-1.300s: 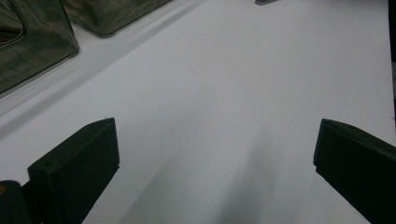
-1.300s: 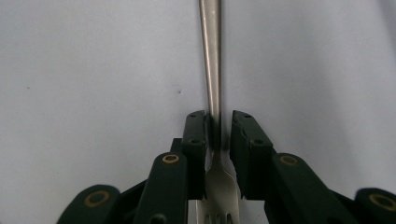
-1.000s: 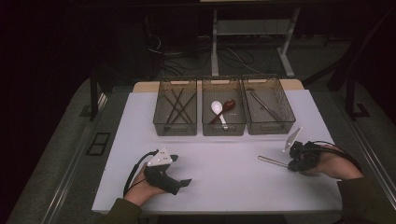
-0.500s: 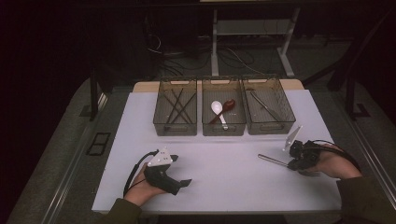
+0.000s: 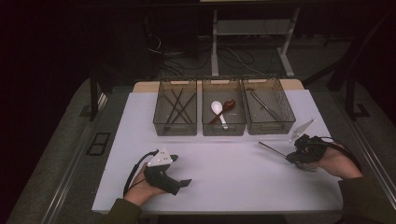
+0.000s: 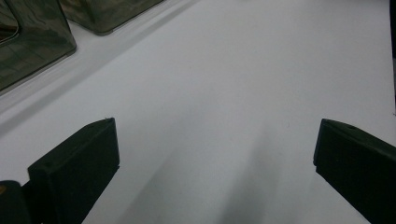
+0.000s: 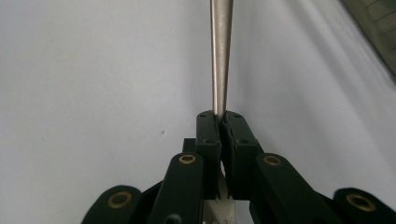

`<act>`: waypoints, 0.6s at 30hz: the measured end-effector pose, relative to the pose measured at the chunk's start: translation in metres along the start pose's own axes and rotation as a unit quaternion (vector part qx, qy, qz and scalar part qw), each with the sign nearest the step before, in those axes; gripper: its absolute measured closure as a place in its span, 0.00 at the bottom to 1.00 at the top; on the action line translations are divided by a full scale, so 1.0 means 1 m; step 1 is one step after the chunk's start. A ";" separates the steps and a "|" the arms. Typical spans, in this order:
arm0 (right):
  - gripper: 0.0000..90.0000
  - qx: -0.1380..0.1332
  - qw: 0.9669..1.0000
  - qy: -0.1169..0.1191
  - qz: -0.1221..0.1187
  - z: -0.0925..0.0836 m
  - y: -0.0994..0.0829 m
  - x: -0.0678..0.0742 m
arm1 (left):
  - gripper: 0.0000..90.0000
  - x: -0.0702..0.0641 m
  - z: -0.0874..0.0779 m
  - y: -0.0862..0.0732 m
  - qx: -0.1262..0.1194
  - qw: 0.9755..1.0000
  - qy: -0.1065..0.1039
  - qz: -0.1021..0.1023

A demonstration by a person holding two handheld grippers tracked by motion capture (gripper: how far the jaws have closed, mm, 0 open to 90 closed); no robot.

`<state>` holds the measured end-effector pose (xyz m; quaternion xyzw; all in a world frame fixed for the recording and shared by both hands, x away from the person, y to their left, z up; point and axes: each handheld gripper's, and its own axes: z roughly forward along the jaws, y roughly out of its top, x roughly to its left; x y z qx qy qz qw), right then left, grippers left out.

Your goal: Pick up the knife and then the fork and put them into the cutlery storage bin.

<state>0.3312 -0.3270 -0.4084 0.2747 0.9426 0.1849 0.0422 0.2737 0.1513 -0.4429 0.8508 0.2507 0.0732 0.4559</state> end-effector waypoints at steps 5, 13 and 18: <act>0.94 -0.037 0.999 0.003 0.025 -0.007 -0.003 -0.003 | 0.00 0.000 0.000 0.000 0.000 1.000 0.000 0.000; 0.94 -0.104 0.993 -0.004 0.063 -0.017 -0.005 -0.009 | 0.00 0.000 0.000 0.000 0.001 1.000 0.000 0.000; 0.94 -0.150 0.984 -0.008 0.094 -0.024 -0.007 -0.014 | 0.00 0.000 0.000 0.000 0.001 1.000 0.001 0.000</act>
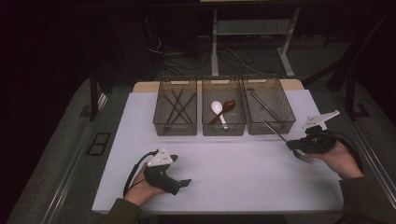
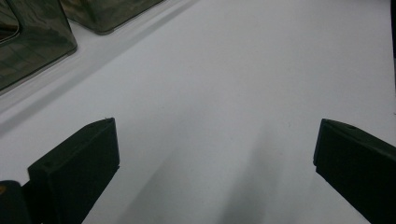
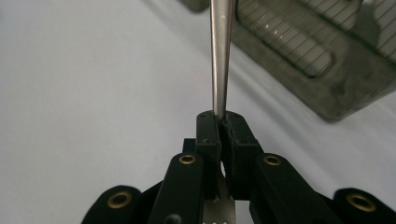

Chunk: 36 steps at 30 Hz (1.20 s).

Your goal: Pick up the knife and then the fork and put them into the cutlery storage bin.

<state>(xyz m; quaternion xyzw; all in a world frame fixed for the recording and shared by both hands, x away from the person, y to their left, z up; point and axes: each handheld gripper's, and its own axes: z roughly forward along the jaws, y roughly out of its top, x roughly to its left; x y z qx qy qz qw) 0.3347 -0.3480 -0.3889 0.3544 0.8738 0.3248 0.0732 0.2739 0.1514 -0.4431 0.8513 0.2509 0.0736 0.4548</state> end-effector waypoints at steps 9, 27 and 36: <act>0.94 -0.067 0.997 -0.030 0.036 -0.008 0.002 -0.007 | 0.00 0.000 0.001 0.000 0.000 1.000 0.000 -0.001; 0.94 -0.146 0.984 -0.076 0.072 -0.017 0.024 -0.023 | 0.00 -0.001 0.002 0.000 0.003 1.000 0.000 -0.001; 0.94 -0.170 0.978 -0.095 0.079 -0.009 0.041 -0.029 | 0.00 -0.001 0.002 0.000 0.002 1.000 0.002 -0.001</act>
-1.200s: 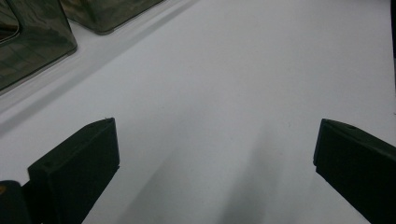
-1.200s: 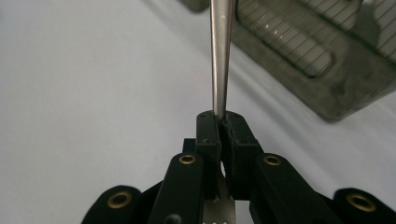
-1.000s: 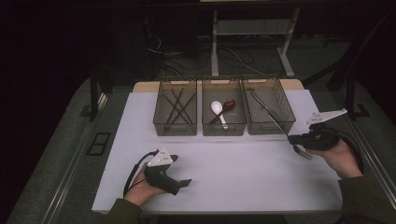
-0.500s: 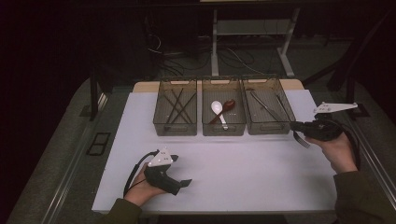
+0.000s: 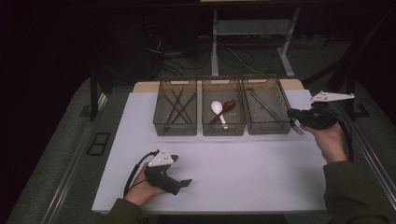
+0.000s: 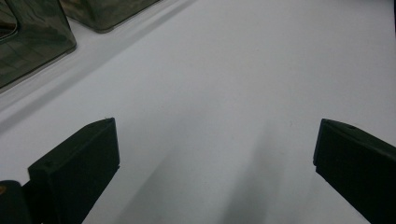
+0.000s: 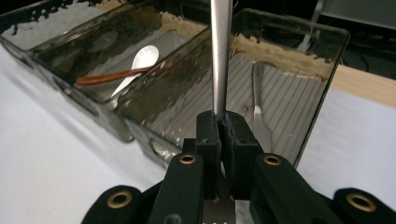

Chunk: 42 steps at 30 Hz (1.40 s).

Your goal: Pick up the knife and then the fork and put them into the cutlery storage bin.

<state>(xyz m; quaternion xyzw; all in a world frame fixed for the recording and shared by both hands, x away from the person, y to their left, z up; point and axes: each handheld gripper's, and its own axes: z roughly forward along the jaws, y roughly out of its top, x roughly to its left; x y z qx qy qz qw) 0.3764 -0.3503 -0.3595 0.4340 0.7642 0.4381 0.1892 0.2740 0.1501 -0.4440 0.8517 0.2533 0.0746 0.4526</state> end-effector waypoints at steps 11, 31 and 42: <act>0.94 -0.020 1.000 -0.006 0.017 0.012 0.016 -0.007 | 0.00 0.000 0.000 0.000 -0.002 1.000 -0.001 -0.001; 0.94 0.001 0.999 -0.021 0.026 0.050 0.053 -0.015 | 0.00 -0.001 0.000 0.001 -0.001 1.000 -0.003 0.003; 0.94 0.061 0.997 -0.033 0.014 0.085 0.056 -0.015 | 0.00 -0.002 0.001 0.001 -0.003 1.000 -0.005 0.002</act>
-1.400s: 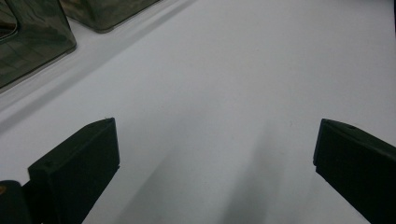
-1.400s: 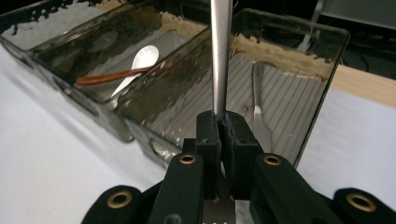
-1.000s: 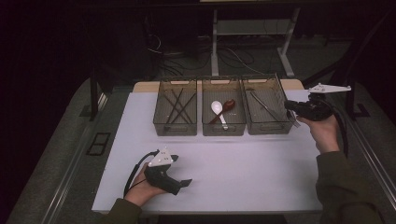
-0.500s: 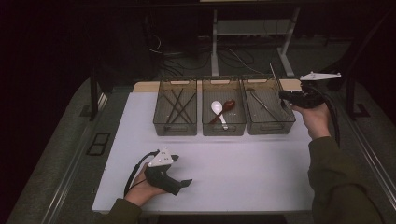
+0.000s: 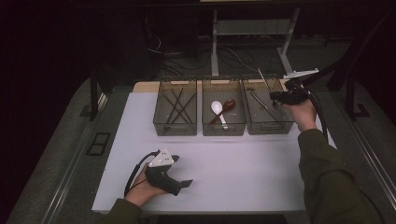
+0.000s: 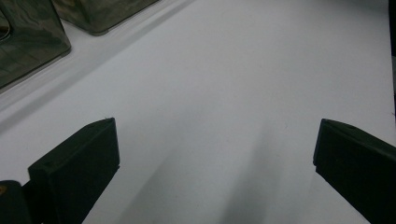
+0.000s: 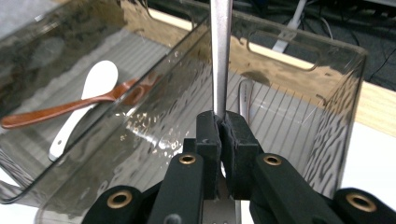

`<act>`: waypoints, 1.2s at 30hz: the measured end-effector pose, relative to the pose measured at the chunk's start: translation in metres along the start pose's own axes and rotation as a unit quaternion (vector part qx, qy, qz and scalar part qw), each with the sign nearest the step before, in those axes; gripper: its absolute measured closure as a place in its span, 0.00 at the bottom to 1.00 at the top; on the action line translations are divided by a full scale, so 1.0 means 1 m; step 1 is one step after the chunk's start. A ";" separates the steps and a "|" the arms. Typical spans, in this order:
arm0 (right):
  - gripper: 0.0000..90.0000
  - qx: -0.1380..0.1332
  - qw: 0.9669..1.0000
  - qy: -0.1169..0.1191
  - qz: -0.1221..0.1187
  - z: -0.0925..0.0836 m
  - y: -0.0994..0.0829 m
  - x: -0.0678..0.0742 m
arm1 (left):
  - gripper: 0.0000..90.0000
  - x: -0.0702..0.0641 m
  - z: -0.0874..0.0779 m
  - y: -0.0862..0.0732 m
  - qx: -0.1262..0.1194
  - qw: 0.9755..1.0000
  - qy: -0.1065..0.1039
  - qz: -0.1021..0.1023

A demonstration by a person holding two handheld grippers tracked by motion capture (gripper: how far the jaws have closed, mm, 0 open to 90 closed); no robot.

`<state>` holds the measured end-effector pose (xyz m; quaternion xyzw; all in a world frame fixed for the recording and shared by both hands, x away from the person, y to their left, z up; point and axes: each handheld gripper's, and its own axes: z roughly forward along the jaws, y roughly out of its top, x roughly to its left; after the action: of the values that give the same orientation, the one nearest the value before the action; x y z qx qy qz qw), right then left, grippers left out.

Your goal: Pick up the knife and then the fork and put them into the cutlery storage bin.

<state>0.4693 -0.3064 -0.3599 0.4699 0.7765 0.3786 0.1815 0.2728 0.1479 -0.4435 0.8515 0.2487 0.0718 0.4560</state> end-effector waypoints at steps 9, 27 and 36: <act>0.94 0.062 0.998 -0.009 -0.019 0.021 -0.005 -0.002 | 0.00 0.000 0.001 0.000 0.000 1.000 -0.001 0.000; 0.94 0.196 0.978 -0.003 -0.070 0.048 -0.013 0.004 | 0.00 -0.001 0.001 0.000 0.000 1.000 -0.003 0.000; 0.81 0.211 0.975 -0.002 -0.073 0.050 -0.012 0.007 | 0.00 -0.001 0.001 0.000 0.000 1.000 -0.003 0.000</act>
<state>0.4905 -0.2828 -0.4013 0.4402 0.8707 0.1910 0.1076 0.2723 0.1470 -0.4436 0.8519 0.2472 0.0697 0.4565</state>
